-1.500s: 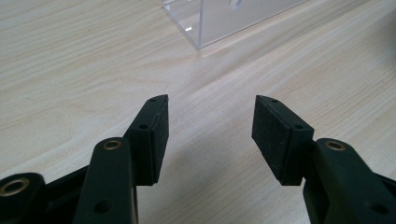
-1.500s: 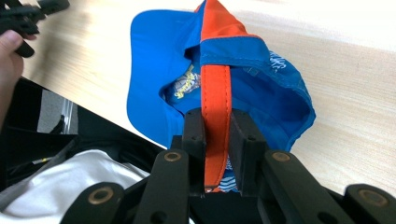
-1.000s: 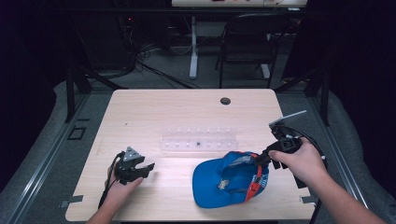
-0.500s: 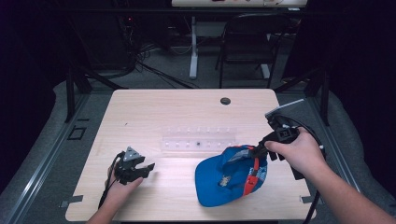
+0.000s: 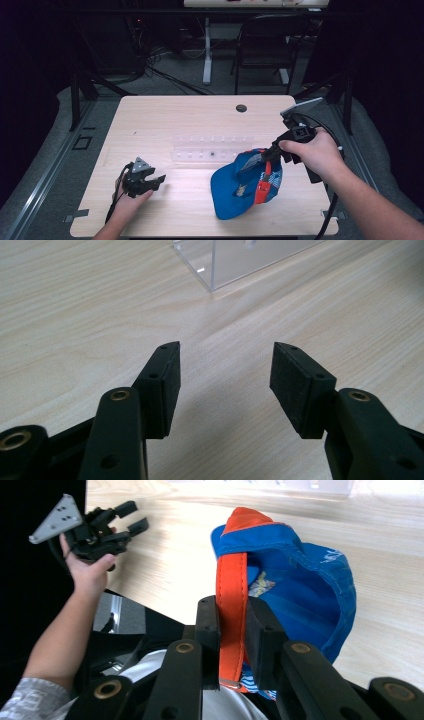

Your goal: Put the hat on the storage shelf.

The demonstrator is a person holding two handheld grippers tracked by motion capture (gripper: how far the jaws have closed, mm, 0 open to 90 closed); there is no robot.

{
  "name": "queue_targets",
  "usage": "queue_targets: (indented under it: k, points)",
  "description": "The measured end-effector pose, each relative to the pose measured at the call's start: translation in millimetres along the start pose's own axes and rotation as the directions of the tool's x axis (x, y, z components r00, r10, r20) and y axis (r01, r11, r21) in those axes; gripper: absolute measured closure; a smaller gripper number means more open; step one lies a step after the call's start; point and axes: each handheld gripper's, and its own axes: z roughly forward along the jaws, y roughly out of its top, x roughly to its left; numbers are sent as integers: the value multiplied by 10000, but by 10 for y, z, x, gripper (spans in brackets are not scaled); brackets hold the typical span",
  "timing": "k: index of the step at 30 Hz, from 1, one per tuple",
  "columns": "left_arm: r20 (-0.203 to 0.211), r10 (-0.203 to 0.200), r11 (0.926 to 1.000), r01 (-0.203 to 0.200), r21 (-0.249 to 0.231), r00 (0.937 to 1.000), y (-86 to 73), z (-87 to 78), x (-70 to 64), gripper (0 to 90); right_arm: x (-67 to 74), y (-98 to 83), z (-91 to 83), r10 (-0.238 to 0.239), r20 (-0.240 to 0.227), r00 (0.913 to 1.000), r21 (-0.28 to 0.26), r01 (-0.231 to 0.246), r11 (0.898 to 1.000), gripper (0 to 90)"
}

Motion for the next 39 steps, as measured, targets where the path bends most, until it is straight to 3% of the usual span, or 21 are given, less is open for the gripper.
queue_targets:
  k: [8,15,25,39]
  points:
    - [18,36,10000,-36,5,10000,1,-2,1,465,179,51,-142,-303,-478,9984,-89,299,9995,778]
    - [15,53,10000,-53,9,10000,2,1,-1,465,245,95,-237,-520,-396,9979,-45,519,9986,778]
    - [0,63,10000,-63,0,10000,2,3,-5,465,218,168,-403,-319,-530,9981,-548,289,9981,778]
    - [48,92,10000,-92,5,9999,5,6,-13,465,346,348,-553,-211,-800,9966,-909,138,9958,778]
